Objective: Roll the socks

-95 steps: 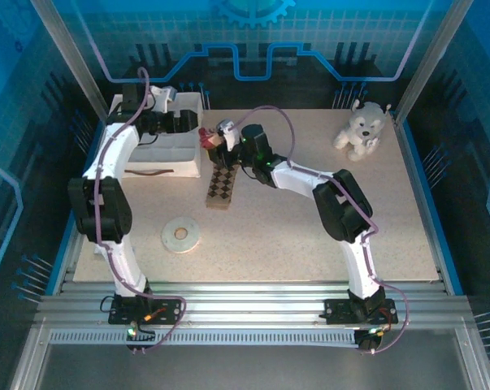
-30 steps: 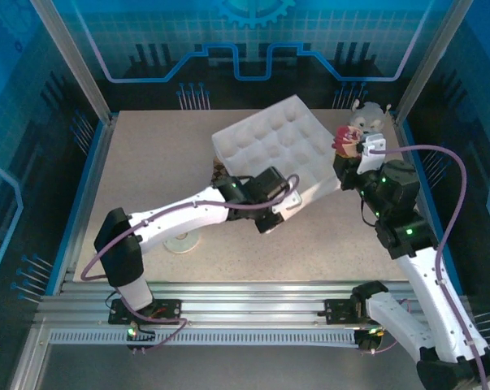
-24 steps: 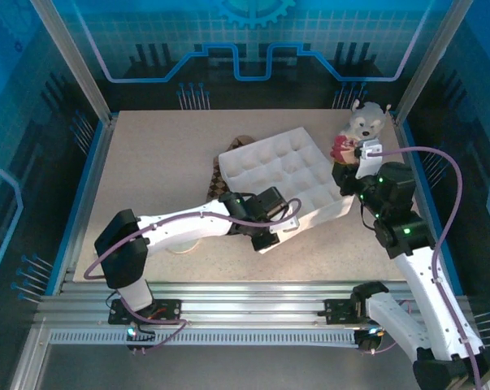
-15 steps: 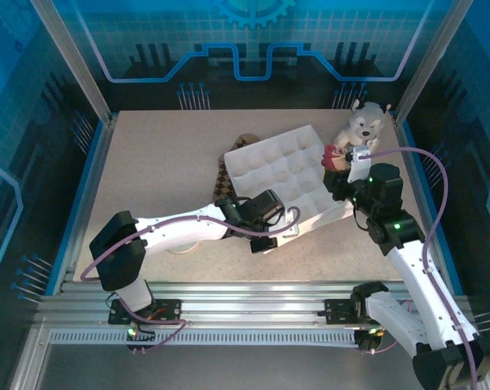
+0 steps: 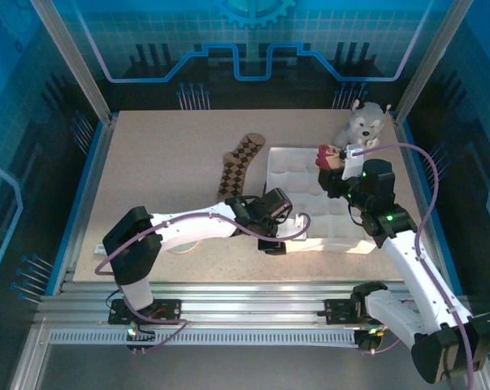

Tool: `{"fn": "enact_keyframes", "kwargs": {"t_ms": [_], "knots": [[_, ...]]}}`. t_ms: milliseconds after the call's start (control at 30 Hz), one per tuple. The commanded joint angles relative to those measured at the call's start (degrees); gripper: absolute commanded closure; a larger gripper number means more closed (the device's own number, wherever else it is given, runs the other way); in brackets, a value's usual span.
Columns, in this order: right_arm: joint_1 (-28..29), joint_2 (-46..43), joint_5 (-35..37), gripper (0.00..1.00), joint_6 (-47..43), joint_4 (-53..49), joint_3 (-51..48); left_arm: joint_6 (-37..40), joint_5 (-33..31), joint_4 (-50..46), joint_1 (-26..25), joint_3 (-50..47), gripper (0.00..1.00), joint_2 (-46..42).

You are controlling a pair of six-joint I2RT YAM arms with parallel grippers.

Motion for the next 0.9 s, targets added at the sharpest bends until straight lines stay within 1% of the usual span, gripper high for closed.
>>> {"fn": "enact_keyframes", "kwargs": {"t_ms": [0,33,133,233,333,433,467,500,533,600,667,733,800,867], "knots": [[-0.62,1.81,-4.09,1.0,1.81,5.87,-2.71,-1.43,-0.38,4.24,0.95,-0.1,0.27,-3.91],[-0.57,2.46,-5.33,1.0,2.06,7.54,-3.42,-2.17,-0.42,4.57,1.18,-0.57,0.02,-4.86],[0.43,4.81,-7.67,1.0,2.22,12.97,-5.39,-5.21,0.24,4.81,2.48,-1.91,0.01,-8.02],[2.05,7.38,-9.31,1.0,0.04,17.79,-6.33,-9.7,-0.06,7.2,3.89,-4.92,0.01,-12.45],[3.91,9.76,-10.85,1.0,-4.09,22.02,-6.86,-15.15,-4.05,13.59,5.06,-9.97,0.01,-18.06],[5.57,11.88,-14.42,1.0,-7.74,27.78,-7.83,-21.14,-11.07,22.24,6.15,-15.71,0.01,-23.75],[6.12,12.67,-15.74,1.0,-8.94,29.84,-8.15,-23.43,-12.08,23.87,7.04,-16.84,0.01,-25.38],[6.82,13.43,-16.69,0.99,-10.41,31.86,-8.51,-26.21,-11.21,23.46,8.7,-16.58,0.01,-26.85],[7.45,14.06,-17.11,0.99,-11.62,33.36,-8.82,-29.85,-8.9,21.71,10.8,-15.3,0.0,-27.38],[8.4,15.4,-18.34,0.99,-14.09,36.05,-9.08,-37.63,-0.26,16.64,16.81,-10.7,0.01,-26.92],[8.96,16.63,-19.52,0.99,-15.71,39.7,-9.8,-42.55,5.9,14.76,20.56,-7.43,0.01,-26.03],[9.51,17.97,-20.12,0.99,-16.89,44.1,-11.11,-44.51,9.0,14.45,21.96,-5.23,0.01,-25.2],[9.77,19.91,-20.52,1.0,-17.2,48.01,-12.06,-44.62,10.43,12.03,22.05,-1.59,0.01,-23.01],[9.88,21.48,-20.66,1.0,-17.19,49.44,-11.97,-44.55,12.06,9.36,21.99,2.01,0.01,-20.23]]}}
